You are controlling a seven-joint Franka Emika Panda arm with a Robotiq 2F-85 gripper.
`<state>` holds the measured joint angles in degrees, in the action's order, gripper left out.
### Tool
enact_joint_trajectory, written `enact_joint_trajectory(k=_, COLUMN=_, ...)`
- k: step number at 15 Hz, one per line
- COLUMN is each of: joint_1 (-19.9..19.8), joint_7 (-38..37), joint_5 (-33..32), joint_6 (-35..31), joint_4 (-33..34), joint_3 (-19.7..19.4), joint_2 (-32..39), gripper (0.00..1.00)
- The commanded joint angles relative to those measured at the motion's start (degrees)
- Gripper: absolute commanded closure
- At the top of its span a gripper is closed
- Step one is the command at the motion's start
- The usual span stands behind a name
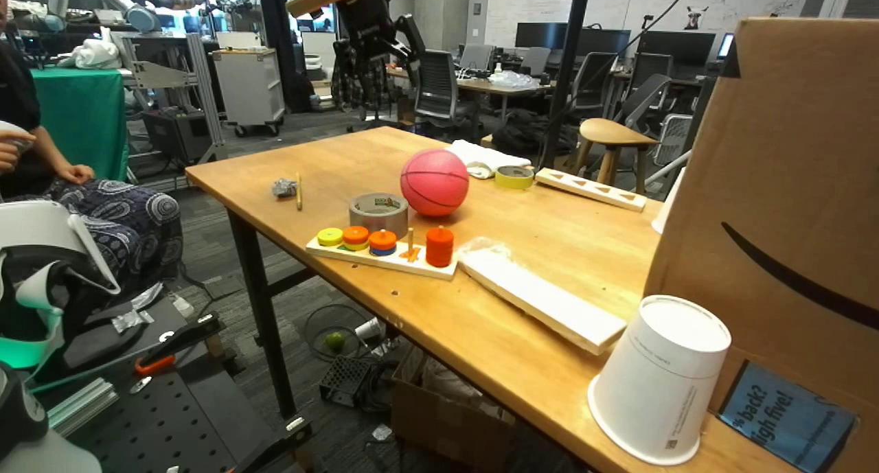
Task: Move the ball to the right
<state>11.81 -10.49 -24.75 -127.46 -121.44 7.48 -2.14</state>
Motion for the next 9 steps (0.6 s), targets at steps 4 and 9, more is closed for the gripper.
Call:
enact_joint_trajectory(k=4, joint_1=-0.1, joint_7=-11.5, joint_5=-4.9, joint_6=2.9, joint_4=-4.7, joint_3=3.9, joint_2=-3.4, gripper=0.0)
enact_joint_trajectory(k=9, joint_1=0.3, joint_7=-9.5, joint_5=3.0, joint_6=1.5, joint_4=-8.5, joint_3=5.1, joint_2=-1.2, gripper=0.0)
